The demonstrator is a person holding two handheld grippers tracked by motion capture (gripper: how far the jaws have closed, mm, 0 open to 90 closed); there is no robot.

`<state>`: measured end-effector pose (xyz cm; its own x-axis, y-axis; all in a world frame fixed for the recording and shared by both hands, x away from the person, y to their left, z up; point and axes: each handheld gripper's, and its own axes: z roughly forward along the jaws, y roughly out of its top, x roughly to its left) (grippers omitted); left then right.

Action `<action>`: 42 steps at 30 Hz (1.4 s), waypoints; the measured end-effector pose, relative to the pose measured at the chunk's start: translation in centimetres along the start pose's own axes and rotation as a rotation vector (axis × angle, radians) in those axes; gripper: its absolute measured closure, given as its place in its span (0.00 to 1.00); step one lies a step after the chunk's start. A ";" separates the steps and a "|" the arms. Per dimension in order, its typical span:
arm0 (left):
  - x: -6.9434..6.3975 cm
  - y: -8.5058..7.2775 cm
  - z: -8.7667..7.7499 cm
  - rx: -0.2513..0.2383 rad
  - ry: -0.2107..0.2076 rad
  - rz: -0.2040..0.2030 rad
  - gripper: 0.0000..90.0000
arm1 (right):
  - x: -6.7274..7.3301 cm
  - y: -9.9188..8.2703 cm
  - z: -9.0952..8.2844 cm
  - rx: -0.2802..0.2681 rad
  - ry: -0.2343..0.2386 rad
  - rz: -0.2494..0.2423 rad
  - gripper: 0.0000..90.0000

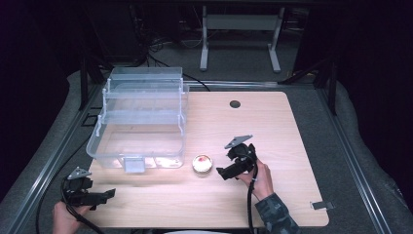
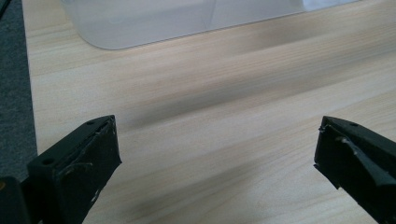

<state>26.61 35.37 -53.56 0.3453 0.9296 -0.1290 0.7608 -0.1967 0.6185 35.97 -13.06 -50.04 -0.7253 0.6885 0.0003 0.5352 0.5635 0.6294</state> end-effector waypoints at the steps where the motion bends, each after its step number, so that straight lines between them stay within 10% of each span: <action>1: 0.0 0.0 0.0 0.000 0.000 0.000 0.00 | 0.0 0.0 0.0 0.000 0.000 0.000 0.00; 4: -0.1 -0.1 0.2 0.004 -0.003 -0.007 0.00 | 1.0 1.2 1.9 -0.004 0.061 -0.021 0.00; 15: -0.1 -0.2 0.5 0.027 -0.010 0.002 0.00 | 3.1 3.4 7.0 0.097 0.052 -0.081 0.03; 42: -0.1 -0.3 0.6 0.039 0.001 0.005 0.00 | 3.4 3.5 7.8 0.113 0.038 -0.116 0.22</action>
<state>26.74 35.16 -54.20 0.3484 0.9289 -0.1256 0.7803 -0.2131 0.5880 38.78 -5.14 -53.90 -0.7997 0.5993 -0.0363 0.4907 0.6873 0.5356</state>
